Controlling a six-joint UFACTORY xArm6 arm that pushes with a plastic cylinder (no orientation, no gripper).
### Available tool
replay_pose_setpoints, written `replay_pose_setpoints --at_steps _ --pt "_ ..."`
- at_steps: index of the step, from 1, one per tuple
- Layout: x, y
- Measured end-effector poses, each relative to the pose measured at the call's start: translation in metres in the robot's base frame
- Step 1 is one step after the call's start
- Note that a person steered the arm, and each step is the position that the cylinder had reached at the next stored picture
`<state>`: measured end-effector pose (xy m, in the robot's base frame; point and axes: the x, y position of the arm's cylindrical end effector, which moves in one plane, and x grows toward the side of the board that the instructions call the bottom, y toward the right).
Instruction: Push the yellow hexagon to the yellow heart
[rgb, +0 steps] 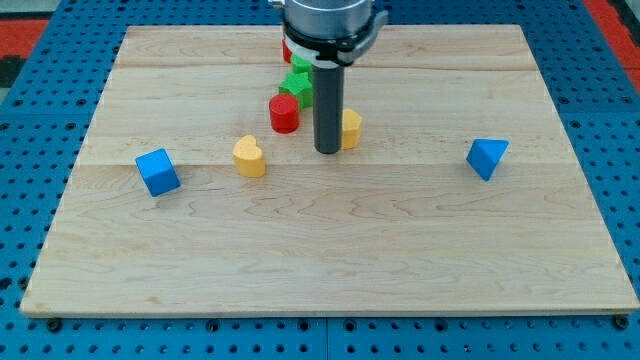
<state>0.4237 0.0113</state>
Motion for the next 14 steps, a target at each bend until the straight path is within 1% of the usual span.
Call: replay_pose_setpoints --at_steps 1,2,3,4,5,8,9,11,12,13,14 --pt "0.006 -0.001" --pt "0.003 0.016" --pt "0.001 0.072" --pt "-0.055 0.109" --pt "-0.096 0.107" --pt "-0.091 0.059" --pt "-0.09 0.059" --pt "-0.049 0.052" --pt "-0.029 0.025" --pt "-0.003 -0.025" --pt "-0.001 -0.082"
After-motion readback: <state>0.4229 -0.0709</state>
